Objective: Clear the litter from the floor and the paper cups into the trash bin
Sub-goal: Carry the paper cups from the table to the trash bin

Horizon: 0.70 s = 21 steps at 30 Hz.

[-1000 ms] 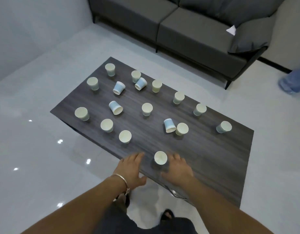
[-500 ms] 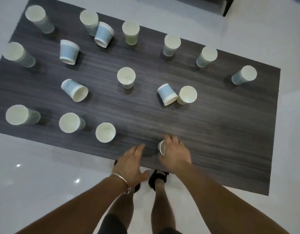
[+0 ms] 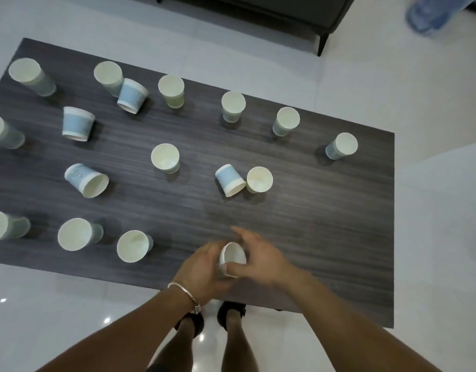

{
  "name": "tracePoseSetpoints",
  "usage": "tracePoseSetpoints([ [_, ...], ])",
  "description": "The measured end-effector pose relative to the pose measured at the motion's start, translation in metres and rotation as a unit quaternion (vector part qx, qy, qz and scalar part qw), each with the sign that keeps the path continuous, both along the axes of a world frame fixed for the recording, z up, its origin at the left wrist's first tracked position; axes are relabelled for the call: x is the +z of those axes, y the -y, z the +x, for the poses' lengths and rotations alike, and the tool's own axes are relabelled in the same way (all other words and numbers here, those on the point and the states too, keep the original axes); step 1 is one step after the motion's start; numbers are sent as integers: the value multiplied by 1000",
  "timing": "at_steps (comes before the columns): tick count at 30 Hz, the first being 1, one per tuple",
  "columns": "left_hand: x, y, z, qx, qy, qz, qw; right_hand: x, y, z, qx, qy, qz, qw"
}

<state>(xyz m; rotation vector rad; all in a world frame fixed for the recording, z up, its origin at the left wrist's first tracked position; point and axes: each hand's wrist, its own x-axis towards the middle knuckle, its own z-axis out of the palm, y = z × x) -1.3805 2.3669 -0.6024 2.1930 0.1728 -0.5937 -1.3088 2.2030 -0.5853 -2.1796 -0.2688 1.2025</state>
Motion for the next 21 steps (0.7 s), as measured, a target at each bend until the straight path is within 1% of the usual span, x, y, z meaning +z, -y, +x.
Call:
tracePoseSetpoints([
  [1, -1, -1, -3, 13, -4, 2, 1000, -1, 5, 10, -7, 15, 4, 1000],
  [2, -2, -1, -5, 26, -10, 5, 1000, -3, 10, 23, -16, 57, -4, 998],
  [3, -4, -2, -8, 37, -18, 10, 999, -7, 13, 39, -18, 123, -30, 992],
  [5, -10, -2, -14, 53, -35, 20, 998, -15, 15, 73, -6, 252, -102, 962],
  [6, -13, -2, -18, 62, -42, 24, 997, -19, 15, 90, -2, 286, -130, 949],
  [7, -15, -1, -21, 75, -47, 30, 996, -24, 14, 105, 6, 298, -151, 942],
  [10, -24, 5, -30, 128, -75, 45, 988, -44, 9, 141, 69, 264, -206, 940],
  [13, -30, 10, -26, 159, -95, 27, 982, -62, 0, 157, 108, 232, -224, 941],
  [18, -18, 11, -6, 152, -45, -8, 987, -61, 5, 130, 147, 217, -230, 937],
  [21, 6, 7, 12, 133, -10, 1, 991, -35, 22, 104, 114, 203, -230, 945],
])
